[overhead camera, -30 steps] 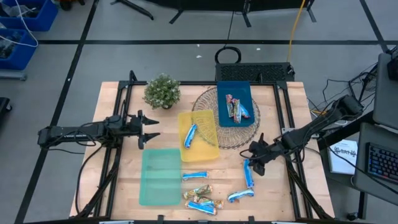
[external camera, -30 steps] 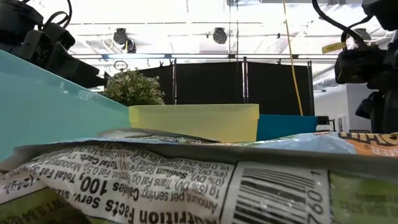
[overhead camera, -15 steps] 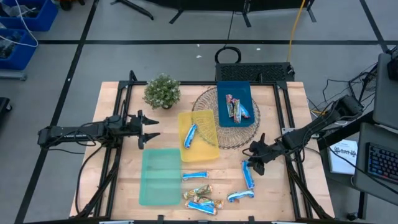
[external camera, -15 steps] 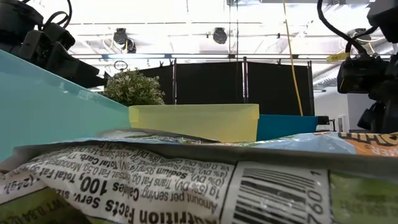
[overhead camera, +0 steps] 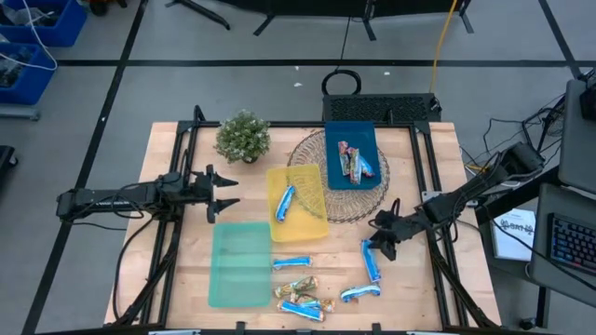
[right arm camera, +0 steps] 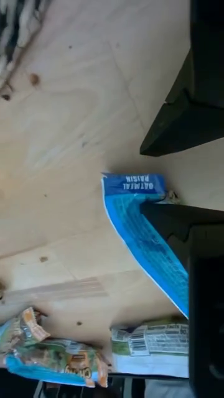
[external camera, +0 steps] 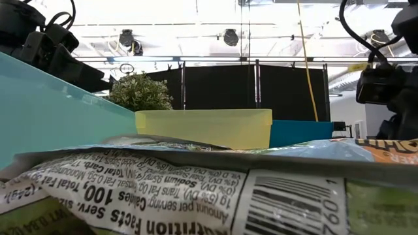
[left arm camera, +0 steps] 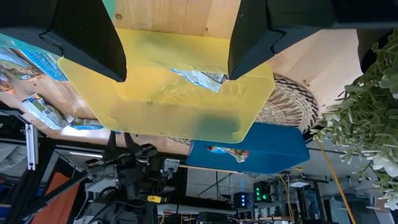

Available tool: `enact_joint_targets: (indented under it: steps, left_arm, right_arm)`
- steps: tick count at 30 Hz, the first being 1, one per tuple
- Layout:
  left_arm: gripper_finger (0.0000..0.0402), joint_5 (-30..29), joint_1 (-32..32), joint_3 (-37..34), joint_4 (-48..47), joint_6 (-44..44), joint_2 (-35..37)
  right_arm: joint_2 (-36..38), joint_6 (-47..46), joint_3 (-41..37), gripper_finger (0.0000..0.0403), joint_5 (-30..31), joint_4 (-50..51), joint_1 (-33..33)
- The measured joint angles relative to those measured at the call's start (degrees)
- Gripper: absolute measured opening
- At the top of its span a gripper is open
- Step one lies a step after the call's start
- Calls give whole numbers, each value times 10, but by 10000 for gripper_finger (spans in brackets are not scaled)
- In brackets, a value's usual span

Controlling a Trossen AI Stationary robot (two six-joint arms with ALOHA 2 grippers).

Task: Pick and place Granola Bars by type
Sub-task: Put the blue granola bar into the yellow bin

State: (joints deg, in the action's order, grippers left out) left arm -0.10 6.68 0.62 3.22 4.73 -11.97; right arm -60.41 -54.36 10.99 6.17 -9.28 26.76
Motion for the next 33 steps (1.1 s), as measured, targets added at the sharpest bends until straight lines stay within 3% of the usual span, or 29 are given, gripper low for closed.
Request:
enact_joint_targets:
  steps: [4, 10, 18, 33]
  left_arm:
    - [278, 0, 0, 0, 0, 0, 0]
    - [278, 0, 0, 0, 0, 0, 0]
    - [278, 0, 0, 0, 0, 0, 0]
    - [278, 0, 0, 0, 0, 0, 0]
  right_arm:
    - [-1, 31, -11, 100, 3, -44, -10]
    - [-1, 120, -18, 10, 1, -80, -17]
    - [-1, 215, -18, 1, 14, -144, -17]
    - [35, 437, -18, 0, -4, -356, -20]
